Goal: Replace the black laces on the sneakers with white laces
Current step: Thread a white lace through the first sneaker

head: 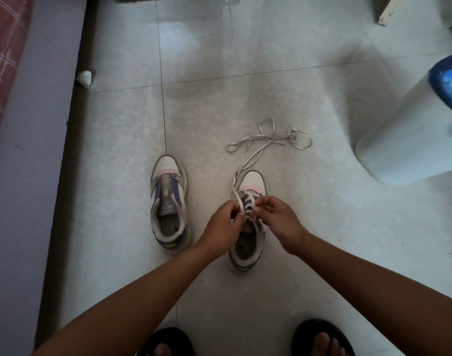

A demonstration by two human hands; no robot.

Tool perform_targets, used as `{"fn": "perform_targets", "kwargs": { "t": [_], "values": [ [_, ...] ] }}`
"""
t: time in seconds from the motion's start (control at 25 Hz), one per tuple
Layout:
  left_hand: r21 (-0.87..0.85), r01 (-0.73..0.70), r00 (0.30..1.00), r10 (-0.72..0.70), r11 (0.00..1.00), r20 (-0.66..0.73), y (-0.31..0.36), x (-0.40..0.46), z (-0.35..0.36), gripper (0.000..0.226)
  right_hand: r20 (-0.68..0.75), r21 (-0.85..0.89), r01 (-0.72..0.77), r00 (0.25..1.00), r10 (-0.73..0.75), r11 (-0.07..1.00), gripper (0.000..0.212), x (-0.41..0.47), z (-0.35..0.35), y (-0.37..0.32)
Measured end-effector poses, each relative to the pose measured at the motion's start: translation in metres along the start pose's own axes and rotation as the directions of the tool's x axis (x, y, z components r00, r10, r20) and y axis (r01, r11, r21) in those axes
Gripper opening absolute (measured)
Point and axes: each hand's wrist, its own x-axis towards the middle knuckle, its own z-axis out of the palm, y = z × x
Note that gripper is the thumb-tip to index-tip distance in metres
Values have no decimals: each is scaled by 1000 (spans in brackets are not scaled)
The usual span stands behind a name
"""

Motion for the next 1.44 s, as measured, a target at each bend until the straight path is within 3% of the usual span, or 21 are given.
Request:
{"fn": "perform_targets", "kwargs": {
  "t": [0.12,0.2,0.32,0.4,0.48,0.56,0.6,0.68,0.72,0.76,0.84,0.88,0.92,0.96,1.0,1.04,1.12,1.2,1.36,1.44],
  "values": [
    [-180,-25,998,14,983,-62,16,5,-1,10,108,33,-37,994,33,999,20,6,0,-10],
    [-162,-95,989,74,982,-131,28,16,-7,11,193,-107,-23,980,44,994,21,8,-2,-17],
    [-80,-140,989,142,987,32,35,32,-12,7,235,-280,58,972,10,958,13,10,-2,-23],
    [65,-105,984,94,992,154,35,37,-18,13,167,-233,52,986,-13,971,15,9,0,-25],
    [193,-77,993,59,978,101,35,38,-28,18,159,-190,-7,987,38,982,22,8,-3,-26],
    [197,-42,996,26,980,82,35,34,-41,11,202,-114,-151,964,171,982,21,10,-7,-25],
    [161,26,985,-53,987,166,34,30,-48,6,224,-40,-233,945,236,972,18,11,-9,-24],
    [210,217,856,-290,953,429,32,15,-56,14,239,108,-335,923,303,936,13,12,-10,-23],
    [272,243,791,-352,931,501,31,10,-55,19,230,123,-339,924,305,933,19,14,-10,-21],
    [285,223,799,-342,932,494,28,9,-51,21,216,74,-293,938,272,953,24,14,-10,-22],
    [120,111,954,-140,987,265,26,15,-38,20,177,-186,-21,983,55,982,23,12,-7,-22],
    [-21,77,985,-72,997,153,27,21,-32,21,174,-380,209,973,-152,901,19,11,-6,-21],
    [-149,67,990,-47,987,134,29,24,-26,24,228,-560,454,889,-398,693,15,11,-4,-17],
    [-230,74,984,-35,970,172,30,26,-22,27,308,-667,606,753,-581,433,12,11,-1,-14],
    [-257,90,974,-31,962,225,28,27,-18,30,353,-709,657,645,-678,256,11,13,0,-8],
    [-247,104,960,-32,963,279,26,27,-14,30,333,-717,655,622,-709,238,12,13,2,-5],
    [-230,140,938,-55,963,343,22,26,-12,27,165,-670,555,759,-630,493,14,15,-1,-3],
    [-290,189,931,-77,938,356,19,27,-12,29,27,-570,364,904,-426,737,14,17,-9,1],
    [-327,256,954,-185,910,235,20,31,-14,25,-47,-348,202,971,-233,915,22,20,-21,7],
    [-489,334,941,-262,806,212,24,35,-18,15,-41,-215,162,984,-174,963,20,17,-26,9]
  ]
}}
